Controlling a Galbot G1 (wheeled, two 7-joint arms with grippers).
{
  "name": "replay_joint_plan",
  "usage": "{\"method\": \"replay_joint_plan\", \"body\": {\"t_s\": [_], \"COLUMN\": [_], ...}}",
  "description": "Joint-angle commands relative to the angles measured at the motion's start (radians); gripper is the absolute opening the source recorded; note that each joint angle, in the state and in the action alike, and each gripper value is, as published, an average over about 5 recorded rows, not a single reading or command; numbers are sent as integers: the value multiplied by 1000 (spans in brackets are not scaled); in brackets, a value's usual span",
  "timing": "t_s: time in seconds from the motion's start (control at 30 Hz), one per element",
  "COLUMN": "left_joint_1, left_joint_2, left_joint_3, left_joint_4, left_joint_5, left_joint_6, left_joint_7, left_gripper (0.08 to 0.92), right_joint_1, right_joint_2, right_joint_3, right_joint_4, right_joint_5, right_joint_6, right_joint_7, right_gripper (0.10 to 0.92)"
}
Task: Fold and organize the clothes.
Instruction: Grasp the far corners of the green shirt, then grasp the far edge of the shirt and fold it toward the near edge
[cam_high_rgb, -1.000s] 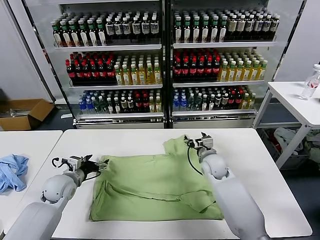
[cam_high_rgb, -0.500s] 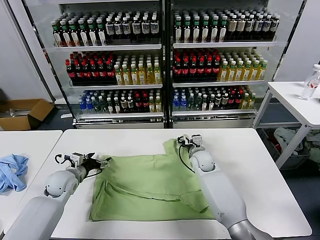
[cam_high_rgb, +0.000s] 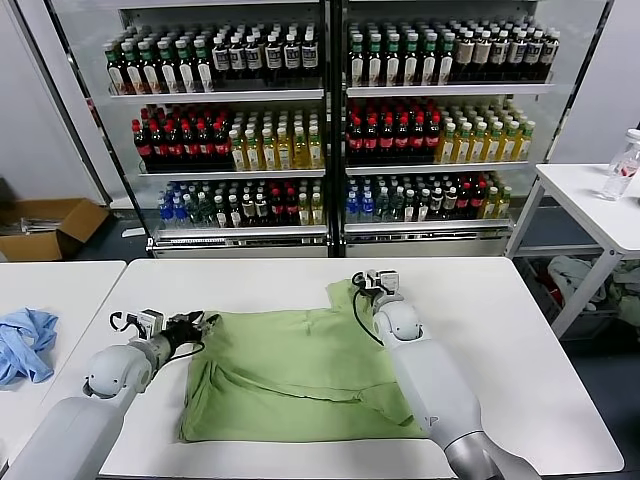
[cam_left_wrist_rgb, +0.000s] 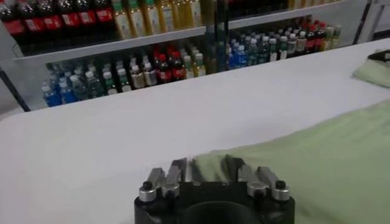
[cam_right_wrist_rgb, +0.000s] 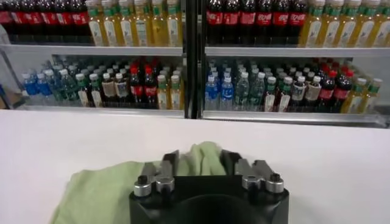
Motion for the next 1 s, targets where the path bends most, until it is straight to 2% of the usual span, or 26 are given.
{"method": "replay_joint_plan", "body": {"t_s": [0.03, 0.13, 0.27, 0.37, 0.57, 0.7, 1.0], "left_joint_1": [8, 24, 95, 174, 341, 418, 510], "left_joint_2": [7, 5, 29, 51, 86, 93, 90], "left_joint_3": [-3, -20, -65, -102, -195, -243, -292], "left_joint_4": [1, -28, -132, -231, -377, -391, -399], "left_joint_5": [4, -7, -68, -129, -174, -173, -157], "left_joint_6": [-11, -32, -64, -84, -109, -120, -120], "left_joint_7": [81, 76, 43, 7, -21, -12, 16], "left_gripper": [282, 204, 107, 84, 84, 84, 84], "right_joint_1": [-3, -42, -177, -275, -493, -630, -841], "right_joint_2": [5, -22, -111, -176, -290, -339, -376], "right_joint_3": [-1, -4, -3, 21, 88, 130, 226], "right_joint_4": [-5, 92, 388, 595, 881, 1018, 1160], "right_joint_5": [1, 20, 106, 176, 258, 258, 222], "right_joint_6": [23, 60, 25, -31, -90, -97, -96], "right_joint_7": [-8, -20, -2, 27, 69, 70, 70], "right_gripper": [352, 274, 162, 113, 109, 109, 109]}}
